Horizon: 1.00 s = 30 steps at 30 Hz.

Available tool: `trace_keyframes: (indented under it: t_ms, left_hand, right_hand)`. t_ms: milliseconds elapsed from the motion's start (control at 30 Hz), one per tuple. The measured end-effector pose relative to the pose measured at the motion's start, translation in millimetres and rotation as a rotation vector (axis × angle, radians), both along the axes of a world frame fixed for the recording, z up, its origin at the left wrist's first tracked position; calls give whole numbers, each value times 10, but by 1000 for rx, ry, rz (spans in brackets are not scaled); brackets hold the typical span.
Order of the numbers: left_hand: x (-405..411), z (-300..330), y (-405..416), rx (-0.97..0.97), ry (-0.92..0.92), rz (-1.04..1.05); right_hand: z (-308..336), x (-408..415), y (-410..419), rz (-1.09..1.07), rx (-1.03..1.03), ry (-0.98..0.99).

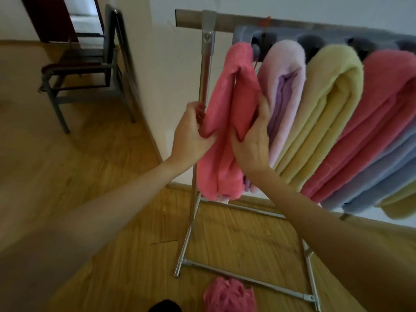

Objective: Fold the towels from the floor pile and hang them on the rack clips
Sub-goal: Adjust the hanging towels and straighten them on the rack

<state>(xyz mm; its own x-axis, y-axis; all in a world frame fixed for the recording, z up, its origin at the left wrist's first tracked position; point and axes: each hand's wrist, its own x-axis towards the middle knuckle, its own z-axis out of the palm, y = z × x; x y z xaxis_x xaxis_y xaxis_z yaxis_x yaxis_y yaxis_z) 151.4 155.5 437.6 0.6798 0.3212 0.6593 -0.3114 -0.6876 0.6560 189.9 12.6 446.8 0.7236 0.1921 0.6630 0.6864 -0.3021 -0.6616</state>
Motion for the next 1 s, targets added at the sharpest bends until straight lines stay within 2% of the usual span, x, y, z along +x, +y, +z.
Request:
trace_keyframes:
  t_ms: [100,233,367,600,1000]
  left_hand:
    - [70,-409,18,-95,196,-13]
    - [176,-823,55,-211,355,23]
    - [157,-1076,156,-190,297,70]
    - [-50,-1326,386,-163,159,247]
    - [-270,-1752,246,-6,207,168]
  right_hand:
    - [-69,-33,22,-59,6,79]
    - [-264,-3,25,-192,-206,26]
    - [-483,-32,56,-239,-320,46]
    - [-838,-222,284,-172,-221,78]
    - [-1587,-164,227,-84,-244,218]
